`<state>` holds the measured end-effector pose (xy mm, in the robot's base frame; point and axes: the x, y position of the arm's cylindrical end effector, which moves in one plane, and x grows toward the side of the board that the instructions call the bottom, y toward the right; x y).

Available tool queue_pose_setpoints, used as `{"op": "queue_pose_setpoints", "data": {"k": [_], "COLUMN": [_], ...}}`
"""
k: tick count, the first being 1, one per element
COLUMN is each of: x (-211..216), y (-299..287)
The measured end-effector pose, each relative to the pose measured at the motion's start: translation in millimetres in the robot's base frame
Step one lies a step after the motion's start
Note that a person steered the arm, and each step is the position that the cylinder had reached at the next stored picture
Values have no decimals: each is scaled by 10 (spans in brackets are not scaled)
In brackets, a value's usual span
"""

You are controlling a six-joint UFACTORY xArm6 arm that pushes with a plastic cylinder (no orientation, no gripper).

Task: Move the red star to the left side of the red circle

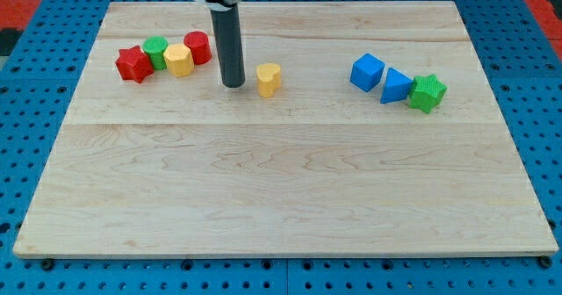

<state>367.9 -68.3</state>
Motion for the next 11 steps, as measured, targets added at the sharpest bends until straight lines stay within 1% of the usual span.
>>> {"op": "queue_pose_setpoints", "data": {"k": [1, 2, 3, 4, 5, 6, 7, 8, 9, 10, 11], "x": [39, 63, 153, 232, 141, -2, 220, 155, -143, -349, -431], "y": [676, 1205, 1209, 467, -707, -1266, -1346, -2125, -1681, -1083, -1004]}}
